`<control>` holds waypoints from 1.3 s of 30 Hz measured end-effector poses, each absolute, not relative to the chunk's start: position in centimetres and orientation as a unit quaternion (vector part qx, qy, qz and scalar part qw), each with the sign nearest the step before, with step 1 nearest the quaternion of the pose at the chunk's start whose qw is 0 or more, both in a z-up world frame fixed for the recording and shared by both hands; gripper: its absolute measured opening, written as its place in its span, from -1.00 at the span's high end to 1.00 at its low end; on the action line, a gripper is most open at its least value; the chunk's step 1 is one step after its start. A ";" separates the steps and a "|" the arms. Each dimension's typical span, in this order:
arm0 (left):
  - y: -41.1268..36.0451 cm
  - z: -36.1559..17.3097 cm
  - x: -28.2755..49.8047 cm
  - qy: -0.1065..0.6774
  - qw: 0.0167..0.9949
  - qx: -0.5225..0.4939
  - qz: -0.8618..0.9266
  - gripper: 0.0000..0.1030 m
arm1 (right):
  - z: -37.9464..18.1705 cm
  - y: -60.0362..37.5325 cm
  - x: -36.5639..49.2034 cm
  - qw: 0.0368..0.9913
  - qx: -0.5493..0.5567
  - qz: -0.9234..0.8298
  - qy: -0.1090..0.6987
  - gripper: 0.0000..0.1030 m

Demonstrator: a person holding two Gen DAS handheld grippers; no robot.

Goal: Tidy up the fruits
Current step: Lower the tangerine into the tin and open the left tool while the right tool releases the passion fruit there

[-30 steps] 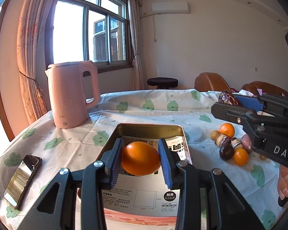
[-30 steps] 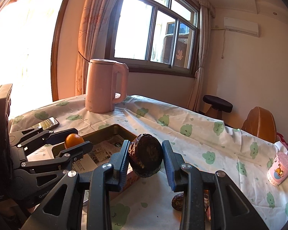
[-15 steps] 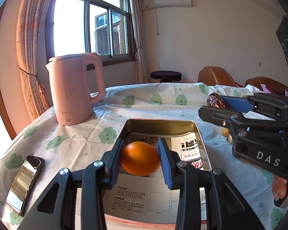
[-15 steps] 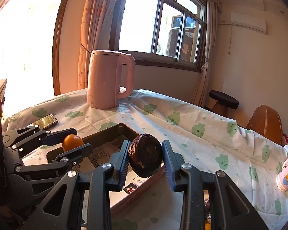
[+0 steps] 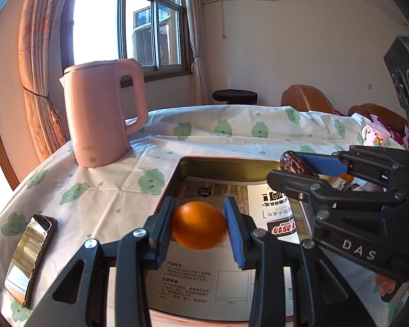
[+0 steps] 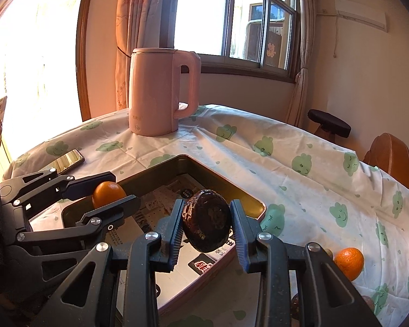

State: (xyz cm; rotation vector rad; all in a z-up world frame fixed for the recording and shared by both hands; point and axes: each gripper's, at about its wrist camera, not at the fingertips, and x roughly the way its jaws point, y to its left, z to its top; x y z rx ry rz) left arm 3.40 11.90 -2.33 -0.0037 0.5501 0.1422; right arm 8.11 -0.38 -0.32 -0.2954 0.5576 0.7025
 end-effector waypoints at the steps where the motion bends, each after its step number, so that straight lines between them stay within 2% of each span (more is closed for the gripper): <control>1: 12.0 -2.4 3.5 0.274 0.959 -0.003 0.069 0.25 | -0.4 -0.3 8.2 0.890 -0.142 0.338 0.271 0.31; 39: 12.5 -3.7 5.3 0.331 0.942 -0.018 0.061 0.25 | -2.7 1.1 10.1 0.866 -0.159 0.338 0.333 0.31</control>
